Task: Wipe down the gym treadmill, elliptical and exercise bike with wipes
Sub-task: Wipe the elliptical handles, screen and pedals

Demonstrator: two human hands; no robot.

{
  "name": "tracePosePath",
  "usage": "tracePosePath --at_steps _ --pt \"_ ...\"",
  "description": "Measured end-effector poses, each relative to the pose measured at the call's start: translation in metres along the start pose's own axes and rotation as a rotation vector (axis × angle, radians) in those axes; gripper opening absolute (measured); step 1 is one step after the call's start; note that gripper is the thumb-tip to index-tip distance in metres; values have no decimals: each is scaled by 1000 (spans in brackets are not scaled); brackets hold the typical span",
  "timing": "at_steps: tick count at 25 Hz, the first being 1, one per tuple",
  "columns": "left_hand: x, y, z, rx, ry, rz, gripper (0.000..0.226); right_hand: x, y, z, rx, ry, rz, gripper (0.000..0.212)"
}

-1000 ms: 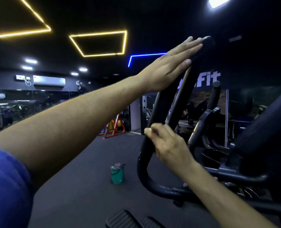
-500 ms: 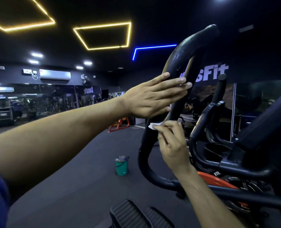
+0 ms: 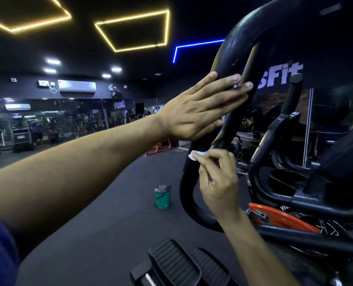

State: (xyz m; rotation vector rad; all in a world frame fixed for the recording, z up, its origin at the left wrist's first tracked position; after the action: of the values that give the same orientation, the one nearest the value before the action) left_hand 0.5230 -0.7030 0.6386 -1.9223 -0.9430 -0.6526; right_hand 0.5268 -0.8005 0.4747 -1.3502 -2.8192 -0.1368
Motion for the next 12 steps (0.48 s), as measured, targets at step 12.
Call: tracePosePath --at_steps 12 --pt "-12 -9 8 14 -44 48 53 27 8 70 476 73 25 31"
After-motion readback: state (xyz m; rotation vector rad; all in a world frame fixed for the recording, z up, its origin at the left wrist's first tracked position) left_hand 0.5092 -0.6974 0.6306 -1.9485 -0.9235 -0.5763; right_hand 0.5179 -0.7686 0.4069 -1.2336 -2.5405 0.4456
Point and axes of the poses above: each hand's wrist, its own z-axis away from the middle knuckle, its own y-axis out of the palm, x = y × z, the point moved 3 cm from there along -z, towards the middle knuckle, and after that the axes turned 15 degrees about z, right-handed, at the moved point
